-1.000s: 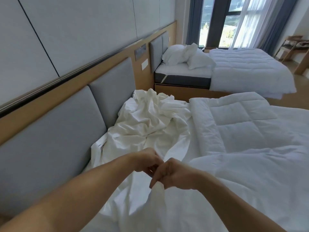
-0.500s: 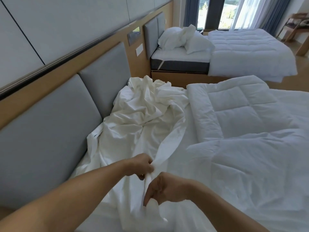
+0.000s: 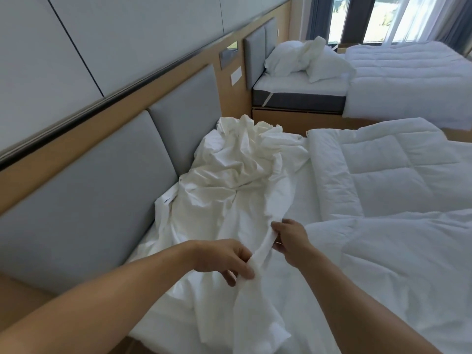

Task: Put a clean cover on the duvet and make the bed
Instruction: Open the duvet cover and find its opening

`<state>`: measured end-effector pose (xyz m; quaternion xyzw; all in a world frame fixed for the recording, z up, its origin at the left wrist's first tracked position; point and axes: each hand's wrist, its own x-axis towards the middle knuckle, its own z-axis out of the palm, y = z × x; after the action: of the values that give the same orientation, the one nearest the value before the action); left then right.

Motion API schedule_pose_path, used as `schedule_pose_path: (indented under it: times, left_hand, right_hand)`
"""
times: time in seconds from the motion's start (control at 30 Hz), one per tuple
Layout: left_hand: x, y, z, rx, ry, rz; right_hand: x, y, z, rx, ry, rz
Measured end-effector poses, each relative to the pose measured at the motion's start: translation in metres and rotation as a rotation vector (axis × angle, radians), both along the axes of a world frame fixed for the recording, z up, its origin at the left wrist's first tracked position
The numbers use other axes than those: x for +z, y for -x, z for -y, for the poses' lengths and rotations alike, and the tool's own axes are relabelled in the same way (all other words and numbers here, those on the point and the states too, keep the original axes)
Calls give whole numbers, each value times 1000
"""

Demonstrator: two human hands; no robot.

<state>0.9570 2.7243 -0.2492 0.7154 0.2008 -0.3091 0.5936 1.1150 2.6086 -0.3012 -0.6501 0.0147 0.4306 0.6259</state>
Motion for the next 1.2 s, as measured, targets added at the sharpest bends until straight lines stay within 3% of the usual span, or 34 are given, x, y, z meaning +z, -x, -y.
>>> schedule_pose_path:
  times: [0.1, 0.17, 0.27, 0.37, 0.5, 0.6, 0.73, 0.83, 0.93, 1.07, 1.2]
  left_hand:
    - [4, -3, -1, 110, -87, -14]
    - [4, -11, -6, 345, -123, 44]
    - [2, -29, -13, 658, -77, 89]
    - [0, -42, -9, 702, -85, 61]
    - [-7, -51, -1, 741, -162, 13]
    - [-14, -54, 0, 759, -173, -9]
    - [-20, -50, -1, 792, -15, 62]
    - [-22, -46, 0, 787, 130, 128]
    - [-20, -43, 5, 776, 199, 138]
    - [-16, -43, 6, 763, 199, 129]
    - [-12, -41, 0, 878, 160, 140]
  right_hand:
    - [8, 12, -5, 59, 128, 477]
    - [13, 20, -4, 187, 203, 748]
    - [15, 34, -2, 307, 230, 937]
    - [12, 45, 1, 421, 209, 996]
    - [3, 48, 8, 545, 223, 964]
    - [-5, 44, 16, 543, 148, 827]
    - [-7, 38, 27, 477, 33, 649]
    - [-7, 27, 26, 285, 63, 514]
    - [-8, 20, 22, 273, 101, 469]
    - [-5, 25, 15, 321, 73, 409]
    - [-11, 19, 12, 259, 24, 257]
